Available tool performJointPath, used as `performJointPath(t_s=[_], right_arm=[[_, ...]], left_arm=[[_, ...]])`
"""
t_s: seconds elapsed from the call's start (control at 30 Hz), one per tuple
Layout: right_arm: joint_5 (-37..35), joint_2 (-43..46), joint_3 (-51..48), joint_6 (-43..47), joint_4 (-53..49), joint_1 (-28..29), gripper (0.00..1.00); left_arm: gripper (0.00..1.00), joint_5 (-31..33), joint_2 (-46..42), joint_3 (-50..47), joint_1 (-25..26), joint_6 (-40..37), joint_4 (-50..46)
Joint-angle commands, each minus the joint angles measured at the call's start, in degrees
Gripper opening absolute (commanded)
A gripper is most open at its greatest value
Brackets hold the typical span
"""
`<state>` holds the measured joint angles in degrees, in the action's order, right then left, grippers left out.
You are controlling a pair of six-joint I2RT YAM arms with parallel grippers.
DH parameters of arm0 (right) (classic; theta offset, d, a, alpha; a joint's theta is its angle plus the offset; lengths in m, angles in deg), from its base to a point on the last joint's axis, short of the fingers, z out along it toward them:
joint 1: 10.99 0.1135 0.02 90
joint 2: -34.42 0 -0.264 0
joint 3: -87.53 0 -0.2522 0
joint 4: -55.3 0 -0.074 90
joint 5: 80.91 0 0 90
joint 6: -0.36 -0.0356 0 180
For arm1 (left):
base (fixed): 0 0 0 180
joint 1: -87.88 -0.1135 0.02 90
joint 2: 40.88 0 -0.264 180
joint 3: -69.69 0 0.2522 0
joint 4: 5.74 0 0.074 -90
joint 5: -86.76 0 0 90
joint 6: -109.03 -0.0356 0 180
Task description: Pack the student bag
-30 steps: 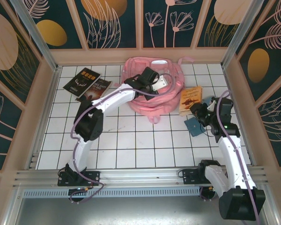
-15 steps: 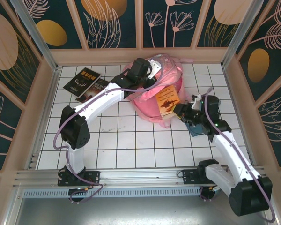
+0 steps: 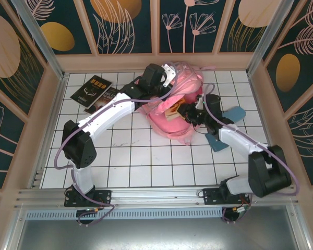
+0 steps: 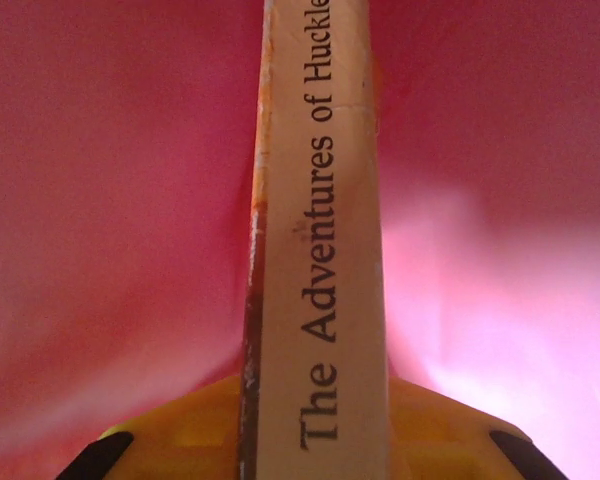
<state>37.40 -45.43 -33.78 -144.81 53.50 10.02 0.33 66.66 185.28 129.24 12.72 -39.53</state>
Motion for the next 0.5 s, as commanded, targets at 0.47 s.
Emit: performJointPath(t_s=[0.47], right_arm=[[-13.97, -26.99, 14.45, -3.37, 26.62, 3.85, 0.21]], left_arm=[[0.0, -1.59, -6.56, 0.22, 0.39, 3.4, 5.8]])
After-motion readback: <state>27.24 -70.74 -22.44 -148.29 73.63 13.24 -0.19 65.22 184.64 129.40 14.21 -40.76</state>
